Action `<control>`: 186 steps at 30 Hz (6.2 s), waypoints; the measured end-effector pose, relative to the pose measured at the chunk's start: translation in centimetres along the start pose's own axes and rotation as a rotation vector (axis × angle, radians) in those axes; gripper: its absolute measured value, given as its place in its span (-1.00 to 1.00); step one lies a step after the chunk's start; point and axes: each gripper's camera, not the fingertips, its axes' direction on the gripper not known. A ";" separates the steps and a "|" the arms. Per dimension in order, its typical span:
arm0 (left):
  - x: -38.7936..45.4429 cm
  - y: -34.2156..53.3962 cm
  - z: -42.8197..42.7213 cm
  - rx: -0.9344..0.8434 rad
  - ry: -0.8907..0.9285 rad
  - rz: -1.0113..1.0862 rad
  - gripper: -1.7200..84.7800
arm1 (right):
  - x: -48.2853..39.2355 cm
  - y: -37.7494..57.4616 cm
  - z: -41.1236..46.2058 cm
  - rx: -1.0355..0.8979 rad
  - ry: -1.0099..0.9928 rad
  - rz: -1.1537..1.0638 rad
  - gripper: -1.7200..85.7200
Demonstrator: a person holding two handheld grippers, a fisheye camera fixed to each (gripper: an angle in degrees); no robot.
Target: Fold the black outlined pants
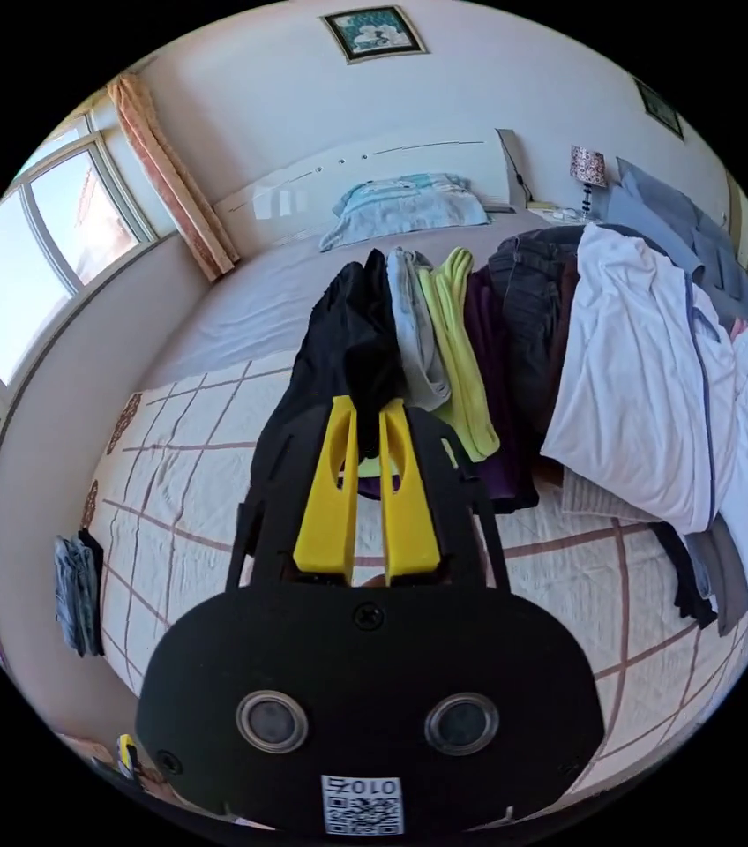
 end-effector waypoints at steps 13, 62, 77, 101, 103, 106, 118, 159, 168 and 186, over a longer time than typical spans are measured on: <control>12.8 -15.7 -1.9 0.138 0.189 0.346 -0.83 | -3.5 10.6 -25.3 0.166 -0.264 -0.642 -0.90; 41.1 -26.9 -3.6 -0.120 0.554 0.290 -0.80 | 7.4 47.8 -28.1 0.008 -0.395 -0.434 -0.58; 59.2 -25.4 -13.4 -0.121 0.800 0.756 -0.82 | 8.1 46.8 -32.1 0.204 -0.048 -0.224 -0.83; 63.9 -21.2 -7.4 -0.358 0.548 1.012 -0.60 | 25.6 54.4 -46.1 0.399 -0.154 0.048 -0.86; 65.8 -19.5 -5.0 -0.422 0.549 1.034 -0.57 | 25.4 54.3 -46.2 0.397 -0.147 0.042 -0.86; 66.7 -17.2 -2.3 -0.435 0.474 1.016 -0.56 | 25.0 54.1 -46.3 0.371 -0.118 0.018 -0.87; 57.2 -12.8 3.9 -0.427 0.429 0.957 -0.66 | 25.1 52.8 -44.8 0.268 -0.058 0.013 -0.87; -16.4 -3.3 0.3 -0.157 -0.035 -0.088 -0.69 | 32.2 43.3 -34.3 0.211 -0.116 0.234 -0.70; -5.1 -2.7 2.1 -0.122 0.138 0.098 -0.69 | 27.6 39.4 -29.1 -0.004 0.088 0.195 -0.76; 11.0 5.8 -2.0 -0.079 0.103 0.652 -0.62 | 23.0 34.2 -43.3 0.298 -0.228 0.017 -0.88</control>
